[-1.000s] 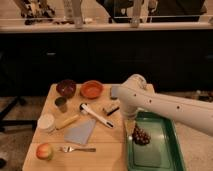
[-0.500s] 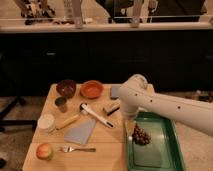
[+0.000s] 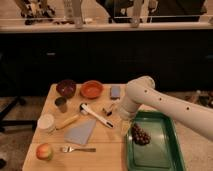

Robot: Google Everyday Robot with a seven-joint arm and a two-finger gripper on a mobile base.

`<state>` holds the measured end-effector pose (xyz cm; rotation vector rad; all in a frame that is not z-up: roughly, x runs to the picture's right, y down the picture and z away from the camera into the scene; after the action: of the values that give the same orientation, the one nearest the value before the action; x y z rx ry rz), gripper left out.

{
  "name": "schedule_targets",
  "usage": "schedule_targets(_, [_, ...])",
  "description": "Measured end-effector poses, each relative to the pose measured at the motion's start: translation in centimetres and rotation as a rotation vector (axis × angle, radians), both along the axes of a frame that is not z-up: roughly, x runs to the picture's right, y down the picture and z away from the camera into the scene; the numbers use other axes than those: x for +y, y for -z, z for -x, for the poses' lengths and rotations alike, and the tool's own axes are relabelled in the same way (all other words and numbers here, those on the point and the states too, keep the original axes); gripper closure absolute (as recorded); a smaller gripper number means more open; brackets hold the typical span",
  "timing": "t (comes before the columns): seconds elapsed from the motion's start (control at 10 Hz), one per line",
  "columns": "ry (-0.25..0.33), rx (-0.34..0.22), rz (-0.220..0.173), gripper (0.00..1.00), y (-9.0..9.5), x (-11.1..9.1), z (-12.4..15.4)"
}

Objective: Wipe red bowl with towel

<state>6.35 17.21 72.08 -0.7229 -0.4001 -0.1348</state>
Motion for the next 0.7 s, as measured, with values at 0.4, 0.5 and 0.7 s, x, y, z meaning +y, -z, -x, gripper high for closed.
schedule_targets(0.4, [-0.003,-0.059,0.0,0.2,1.2,0.0,4.8])
schedule_targets(0.5, [-0.004,-0.064,0.002,0.2,1.3,0.1,6.1])
schedule_targets(0.7, [0.007,-0.076,0.013,0.2,1.1,0.5,8.8])
